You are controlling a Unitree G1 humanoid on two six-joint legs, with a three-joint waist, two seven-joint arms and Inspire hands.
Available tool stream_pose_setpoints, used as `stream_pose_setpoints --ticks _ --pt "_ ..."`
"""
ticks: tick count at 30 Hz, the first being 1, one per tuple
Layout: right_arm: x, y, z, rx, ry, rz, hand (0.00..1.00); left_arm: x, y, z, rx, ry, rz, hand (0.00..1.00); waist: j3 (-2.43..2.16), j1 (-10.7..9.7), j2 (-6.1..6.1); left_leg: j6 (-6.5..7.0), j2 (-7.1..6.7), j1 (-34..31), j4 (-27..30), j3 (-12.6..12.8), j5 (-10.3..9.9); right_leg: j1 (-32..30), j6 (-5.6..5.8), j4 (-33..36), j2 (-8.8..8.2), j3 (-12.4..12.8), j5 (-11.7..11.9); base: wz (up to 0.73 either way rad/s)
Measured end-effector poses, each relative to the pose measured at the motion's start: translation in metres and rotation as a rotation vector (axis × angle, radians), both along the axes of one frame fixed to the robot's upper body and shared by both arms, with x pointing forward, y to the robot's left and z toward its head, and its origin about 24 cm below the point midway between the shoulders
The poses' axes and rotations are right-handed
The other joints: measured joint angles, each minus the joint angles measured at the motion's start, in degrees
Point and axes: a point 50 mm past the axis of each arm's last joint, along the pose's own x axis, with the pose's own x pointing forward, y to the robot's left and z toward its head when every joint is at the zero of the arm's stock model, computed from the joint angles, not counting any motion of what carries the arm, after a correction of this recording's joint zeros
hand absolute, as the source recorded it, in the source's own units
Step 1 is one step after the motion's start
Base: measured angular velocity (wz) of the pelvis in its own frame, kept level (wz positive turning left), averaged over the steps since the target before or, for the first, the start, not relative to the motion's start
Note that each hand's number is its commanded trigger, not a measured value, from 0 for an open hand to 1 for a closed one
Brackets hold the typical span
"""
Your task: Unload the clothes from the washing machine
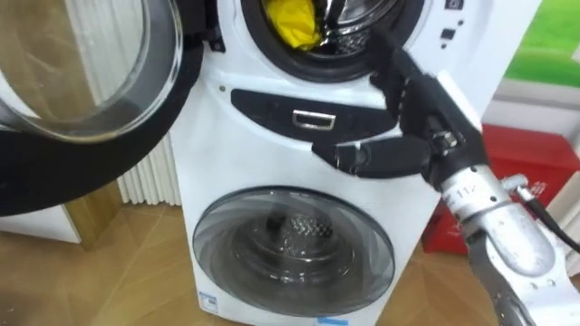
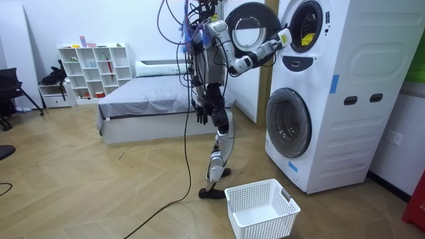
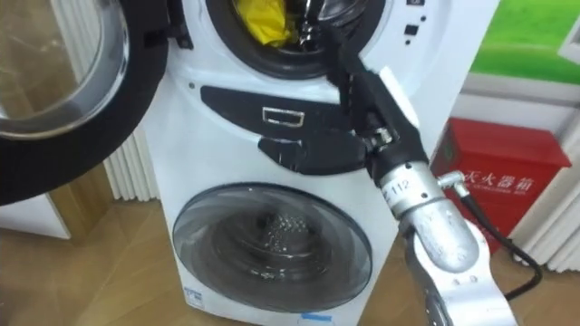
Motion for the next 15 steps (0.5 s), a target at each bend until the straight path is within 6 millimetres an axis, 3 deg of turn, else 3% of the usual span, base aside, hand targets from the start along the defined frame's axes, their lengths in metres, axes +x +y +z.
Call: stream_pose_setpoints --ticks 1,3,6,11,12,15 --pt "0.000 0.000 0.000 -0.001 -0.001 -0.006 0.00 0.000 0.000 0.000 0.001 0.004 0.000 0.00 -0.41 0.03 -0.36 0.73 -0.44 -0.43 -1.66 -0.25 3.13 0.41 0.40 -0.01 -0.19 0.10 -0.56 -0.06" --pt "0.001 0.000 0.000 0.005 -0.002 -0.017 0.00 0.001 0.001 0.000 0.004 0.001 -0.001 0.00 -0.92 -0.03 -1.57 1.54 -1.49 0.44 -2.21 0.05 4.28 0.95 1.11 -0.41 -0.90 0.18 -0.96 0.05" --pt "0.004 0.002 -0.002 0.010 0.009 -0.016 0.00 0.009 -0.001 0.000 -0.004 -0.022 -0.006 0.00 -0.41 -0.07 -1.41 1.85 -1.93 1.91 -1.88 0.60 2.65 2.05 2.28 -1.01 -1.59 -0.02 -0.29 0.00" --pt "0.004 -0.001 -0.004 -0.002 0.017 -0.036 0.00 0.020 -0.003 0.000 -0.027 -0.051 -0.017 0.00 0.22 -1.16 -0.36 2.62 -3.64 2.71 -1.55 0.92 0.64 2.64 4.72 1.17 -3.64 -0.65 -1.69 0.04" --pt "0.004 -0.001 -0.004 -0.006 0.019 -0.042 0.00 0.023 -0.003 0.000 -0.029 -0.055 -0.018 0.00 0.44 -1.57 0.00 3.11 -4.41 2.63 -0.97 1.02 -0.05 2.29 5.91 2.74 -4.37 -1.25 -2.37 0.14" --pt "0.003 -0.001 -0.004 -0.008 0.014 -0.045 0.00 0.029 -0.005 -0.001 -0.033 -0.049 -0.044 0.00 0.25 -3.65 0.47 4.73 -6.46 3.33 -1.65 1.06 -1.17 -0.16 8.69 11.17 -7.75 -2.60 -3.96 0.22"
